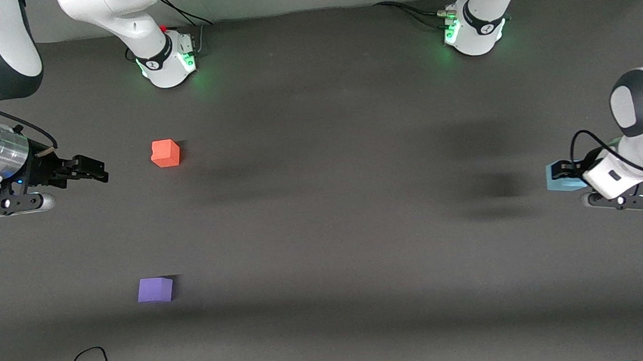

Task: Place blue block between orange and purple blocks
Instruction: 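Grasp the light blue block with the left gripper and lift it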

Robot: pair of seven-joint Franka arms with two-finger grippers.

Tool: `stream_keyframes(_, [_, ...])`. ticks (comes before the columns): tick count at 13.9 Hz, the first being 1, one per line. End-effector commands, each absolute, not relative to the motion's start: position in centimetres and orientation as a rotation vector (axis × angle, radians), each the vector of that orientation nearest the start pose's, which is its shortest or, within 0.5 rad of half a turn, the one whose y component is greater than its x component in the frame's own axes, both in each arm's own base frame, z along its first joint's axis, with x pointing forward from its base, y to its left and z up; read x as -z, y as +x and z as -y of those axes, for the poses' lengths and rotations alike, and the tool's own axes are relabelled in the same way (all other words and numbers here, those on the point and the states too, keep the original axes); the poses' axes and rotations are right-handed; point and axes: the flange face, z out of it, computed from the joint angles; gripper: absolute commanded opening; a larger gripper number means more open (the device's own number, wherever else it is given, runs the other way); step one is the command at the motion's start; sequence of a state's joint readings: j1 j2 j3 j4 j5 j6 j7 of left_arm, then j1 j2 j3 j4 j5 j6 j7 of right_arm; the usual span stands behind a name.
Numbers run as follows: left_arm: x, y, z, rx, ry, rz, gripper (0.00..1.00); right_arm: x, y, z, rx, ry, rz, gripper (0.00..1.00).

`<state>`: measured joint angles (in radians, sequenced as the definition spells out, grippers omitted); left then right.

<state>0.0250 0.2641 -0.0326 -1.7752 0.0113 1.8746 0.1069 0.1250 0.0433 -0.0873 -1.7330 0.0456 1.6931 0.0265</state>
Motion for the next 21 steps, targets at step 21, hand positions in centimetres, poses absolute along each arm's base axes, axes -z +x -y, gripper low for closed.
stream_keyframes(21, [-21.9,46.0,60.6,0.220,-3.156,0.054,0.64,-54.6,60.6,-3.4,-0.068,-3.076,-0.022,1.00])
